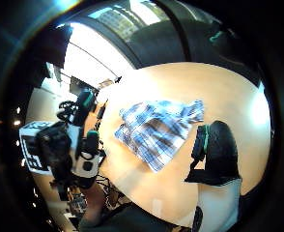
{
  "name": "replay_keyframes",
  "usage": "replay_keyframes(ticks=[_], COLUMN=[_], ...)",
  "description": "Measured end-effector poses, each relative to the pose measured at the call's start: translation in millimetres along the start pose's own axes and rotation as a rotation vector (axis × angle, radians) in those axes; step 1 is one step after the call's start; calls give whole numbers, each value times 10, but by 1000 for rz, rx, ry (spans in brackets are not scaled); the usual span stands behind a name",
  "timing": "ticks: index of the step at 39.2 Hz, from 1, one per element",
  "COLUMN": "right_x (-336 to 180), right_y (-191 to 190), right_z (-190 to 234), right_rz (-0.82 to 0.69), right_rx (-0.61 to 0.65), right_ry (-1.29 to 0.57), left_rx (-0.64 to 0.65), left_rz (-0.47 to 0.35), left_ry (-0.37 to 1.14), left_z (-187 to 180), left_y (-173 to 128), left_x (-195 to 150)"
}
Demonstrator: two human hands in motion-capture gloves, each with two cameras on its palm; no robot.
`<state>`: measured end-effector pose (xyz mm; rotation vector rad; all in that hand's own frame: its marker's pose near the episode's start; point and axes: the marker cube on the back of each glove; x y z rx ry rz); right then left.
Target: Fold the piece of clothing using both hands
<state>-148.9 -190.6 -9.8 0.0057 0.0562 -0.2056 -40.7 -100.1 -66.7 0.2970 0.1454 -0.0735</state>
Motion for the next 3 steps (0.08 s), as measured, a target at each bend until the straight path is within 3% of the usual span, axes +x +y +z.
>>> replay_keyframes(ticks=[3], right_x=[192], right_y=[-51], right_z=[24], right_rz=[21], right_rx=[9], right_ry=[-5], left_rx=[-5], left_rz=[19], left_ry=[-17], left_z=[26], left_y=[-6], left_x=[108])
